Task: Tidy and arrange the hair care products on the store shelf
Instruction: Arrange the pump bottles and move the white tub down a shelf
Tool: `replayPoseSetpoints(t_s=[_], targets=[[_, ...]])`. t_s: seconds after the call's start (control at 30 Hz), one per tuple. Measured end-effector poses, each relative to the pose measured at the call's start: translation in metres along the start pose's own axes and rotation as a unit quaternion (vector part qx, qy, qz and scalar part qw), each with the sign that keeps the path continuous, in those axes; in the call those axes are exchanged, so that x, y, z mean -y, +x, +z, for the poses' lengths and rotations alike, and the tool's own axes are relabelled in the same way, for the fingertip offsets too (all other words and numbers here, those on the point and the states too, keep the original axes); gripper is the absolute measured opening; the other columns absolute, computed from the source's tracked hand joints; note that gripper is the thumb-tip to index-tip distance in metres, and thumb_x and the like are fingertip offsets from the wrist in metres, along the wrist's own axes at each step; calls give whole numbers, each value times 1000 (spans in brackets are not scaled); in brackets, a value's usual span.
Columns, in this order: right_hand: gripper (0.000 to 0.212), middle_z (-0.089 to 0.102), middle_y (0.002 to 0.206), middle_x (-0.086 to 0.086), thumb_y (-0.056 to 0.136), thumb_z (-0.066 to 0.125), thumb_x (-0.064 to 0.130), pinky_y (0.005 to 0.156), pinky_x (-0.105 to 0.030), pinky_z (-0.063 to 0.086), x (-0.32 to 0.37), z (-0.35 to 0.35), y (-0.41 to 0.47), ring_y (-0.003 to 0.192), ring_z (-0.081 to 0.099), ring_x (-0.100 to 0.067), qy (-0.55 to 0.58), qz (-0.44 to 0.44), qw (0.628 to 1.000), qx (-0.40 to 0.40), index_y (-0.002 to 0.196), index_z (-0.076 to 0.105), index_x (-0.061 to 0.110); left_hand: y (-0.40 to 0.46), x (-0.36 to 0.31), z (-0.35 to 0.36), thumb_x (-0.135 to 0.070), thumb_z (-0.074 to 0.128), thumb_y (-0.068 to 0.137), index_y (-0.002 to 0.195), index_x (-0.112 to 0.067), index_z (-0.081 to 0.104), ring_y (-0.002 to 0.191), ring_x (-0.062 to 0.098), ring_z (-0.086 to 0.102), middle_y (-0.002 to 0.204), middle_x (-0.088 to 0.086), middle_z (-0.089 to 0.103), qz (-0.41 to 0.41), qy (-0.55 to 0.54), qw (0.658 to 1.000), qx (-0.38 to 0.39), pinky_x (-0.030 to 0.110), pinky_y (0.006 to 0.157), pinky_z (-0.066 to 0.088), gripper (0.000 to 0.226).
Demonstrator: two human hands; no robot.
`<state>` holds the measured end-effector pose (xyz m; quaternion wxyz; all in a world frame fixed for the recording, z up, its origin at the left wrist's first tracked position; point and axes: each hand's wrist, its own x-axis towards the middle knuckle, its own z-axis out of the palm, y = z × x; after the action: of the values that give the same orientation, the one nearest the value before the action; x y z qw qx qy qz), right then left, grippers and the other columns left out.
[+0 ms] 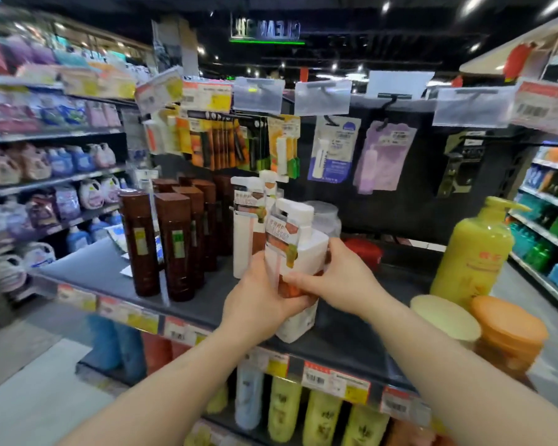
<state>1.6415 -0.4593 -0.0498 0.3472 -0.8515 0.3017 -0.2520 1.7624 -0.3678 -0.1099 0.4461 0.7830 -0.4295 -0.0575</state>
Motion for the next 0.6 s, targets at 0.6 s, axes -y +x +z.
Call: replayPoseSetpoints(t_s=[0.6], targets=[[85,48,142,8,78,76,33,99,-34,49,26,75,45,125,49,-13,93,-10,995,34,148,28,30,19,56,-38,-56,74,68,139,-28,16,108,28,61,126,1,57,-33,11,996,-83,44,82,52,96]])
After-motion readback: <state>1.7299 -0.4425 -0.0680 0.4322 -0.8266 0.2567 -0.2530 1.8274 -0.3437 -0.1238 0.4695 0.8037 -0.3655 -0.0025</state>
